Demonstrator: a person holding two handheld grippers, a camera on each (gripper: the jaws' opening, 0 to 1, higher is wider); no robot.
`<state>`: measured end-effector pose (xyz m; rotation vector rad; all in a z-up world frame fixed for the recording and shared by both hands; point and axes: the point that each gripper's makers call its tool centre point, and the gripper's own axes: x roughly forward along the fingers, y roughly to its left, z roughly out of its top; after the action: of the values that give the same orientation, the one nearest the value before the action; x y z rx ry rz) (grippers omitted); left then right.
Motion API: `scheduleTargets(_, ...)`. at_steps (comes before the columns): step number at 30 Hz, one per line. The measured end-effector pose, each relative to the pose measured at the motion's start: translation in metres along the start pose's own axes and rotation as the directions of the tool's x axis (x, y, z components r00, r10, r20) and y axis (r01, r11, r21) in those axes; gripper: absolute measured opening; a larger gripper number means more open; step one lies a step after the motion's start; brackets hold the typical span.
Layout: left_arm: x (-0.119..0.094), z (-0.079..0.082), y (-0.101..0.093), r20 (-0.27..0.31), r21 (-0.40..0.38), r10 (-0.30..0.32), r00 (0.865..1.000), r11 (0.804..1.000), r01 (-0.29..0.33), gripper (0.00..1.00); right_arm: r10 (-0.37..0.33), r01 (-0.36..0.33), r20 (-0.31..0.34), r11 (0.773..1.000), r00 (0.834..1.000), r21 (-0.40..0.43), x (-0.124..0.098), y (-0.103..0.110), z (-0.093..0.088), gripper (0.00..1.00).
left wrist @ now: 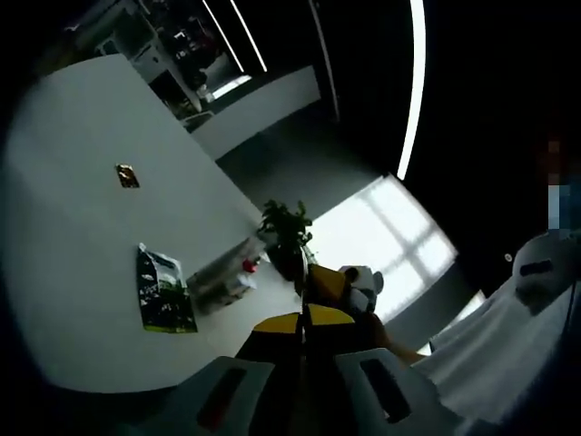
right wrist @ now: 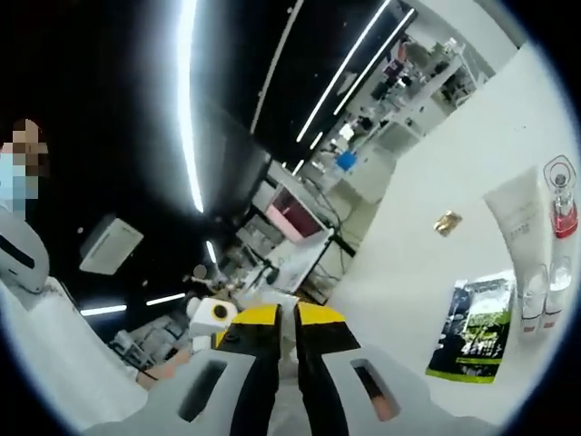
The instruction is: Arrange the skincare products in the storage area until every visible bottle or jar stands upright without overlapping.
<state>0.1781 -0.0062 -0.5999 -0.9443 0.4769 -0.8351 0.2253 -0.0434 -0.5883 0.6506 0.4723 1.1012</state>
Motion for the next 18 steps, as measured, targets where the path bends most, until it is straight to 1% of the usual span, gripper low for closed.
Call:
scheduleTargets(1,0.0,0.0,0.001,-0.001,-0.002,0.002,1.0,1.0,-0.002,0.02,-0.009,0.009,-0.003,1.0,1.0,-0.015,0.0,-0.001,0.0,0.05)
scheduleTargets(2,-0.001,0.0,0.002,-0.002,-0.003,0.006,1.0,1.0,-0.006,0.02,-0.027,0.026,-0.02,0.999,0.999,-0.035,0.001,-0.003,-0.003,0.05)
scheduleTargets(3,-0.001,-0.002,0.005,-0.009,-0.002,0.016,1.0,1.0,-0.016,0.02,-0.038,0.036,-0.032,0.998,0.999,-0.051,0.002,-0.004,-0.004,0.03)
scheduleTargets(4,-0.002,-0.003,0.009,-0.017,-0.003,0.034,0.999,0.999,-0.034,0.02,-0.063,0.058,-0.056,0.994,0.996,-0.094,0.002,-0.008,-0.007,0.03)
scheduleTargets(5,-0.002,-0.004,0.011,-0.024,-0.003,0.044,0.999,0.999,-0.044,0.02,-0.077,0.069,-0.07,0.992,0.995,-0.107,0.003,-0.009,-0.009,0.02)
scheduleTargets(7,-0.002,-0.006,0.016,-0.033,-0.005,0.059,0.998,0.998,-0.06,0.02,-0.089,0.077,-0.083,0.987,0.993,-0.143,0.005,-0.008,-0.01,0.02)
scheduleTargets(9,-0.001,-0.007,0.019,-0.036,-0.007,0.067,0.997,0.998,-0.067,0.02,-0.082,0.071,-0.08,0.988,0.993,-0.14,0.007,-0.006,-0.008,0.01)
scheduleTargets(11,-0.001,-0.006,0.022,-0.035,-0.015,0.072,0.997,0.997,-0.072,0.02,-0.095,0.081,-0.09,0.985,0.991,-0.155,0.008,-0.009,-0.008,0.01)
scheduleTargets(13,-0.001,-0.006,0.026,-0.04,-0.02,0.084,0.996,0.996,-0.085,0.02,-0.147,0.119,-0.126,0.971,0.981,-0.207,0.008,-0.018,-0.013,0.01)
scheduleTargets(16,0.001,-0.009,0.036,-0.061,-0.018,0.119,0.991,0.993,-0.12,0.02,-0.173,0.136,-0.146,0.963,0.974,-0.234,0.011,-0.022,-0.017,0.01)
scheduleTargets(18,0.001,-0.01,0.042,-0.071,-0.014,0.139,0.988,0.99,-0.14,0.02,-0.203,0.155,-0.16,0.951,0.966,-0.268,0.012,-0.027,-0.02,0.01)
